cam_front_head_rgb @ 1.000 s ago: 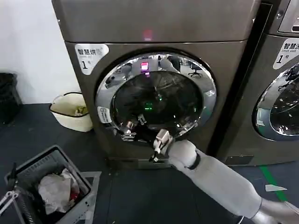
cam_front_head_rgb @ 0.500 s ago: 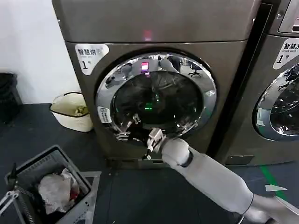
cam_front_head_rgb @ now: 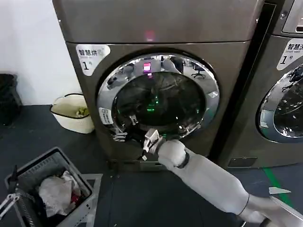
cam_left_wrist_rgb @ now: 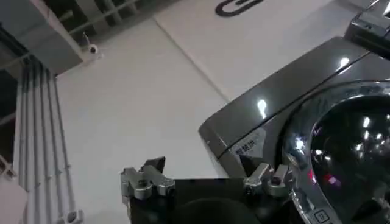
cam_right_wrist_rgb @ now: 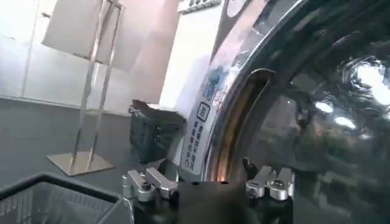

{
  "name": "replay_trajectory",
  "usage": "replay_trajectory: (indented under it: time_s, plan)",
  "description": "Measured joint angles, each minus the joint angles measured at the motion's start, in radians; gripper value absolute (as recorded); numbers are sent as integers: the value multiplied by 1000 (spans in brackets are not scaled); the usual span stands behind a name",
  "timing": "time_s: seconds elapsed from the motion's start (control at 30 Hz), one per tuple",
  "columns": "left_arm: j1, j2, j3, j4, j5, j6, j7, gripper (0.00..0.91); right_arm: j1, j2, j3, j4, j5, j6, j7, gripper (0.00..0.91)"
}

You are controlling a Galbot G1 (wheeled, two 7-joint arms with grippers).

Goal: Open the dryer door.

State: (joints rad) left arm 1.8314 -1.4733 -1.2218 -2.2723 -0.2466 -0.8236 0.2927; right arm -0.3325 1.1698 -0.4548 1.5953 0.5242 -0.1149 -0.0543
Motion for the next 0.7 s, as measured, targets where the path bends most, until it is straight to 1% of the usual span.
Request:
replay_trajectory:
  time_s: [0.7]
  plan:
    - [7,0,-1,-8,2,0,0,907,53,83,-28,-76,17,0,-25,907]
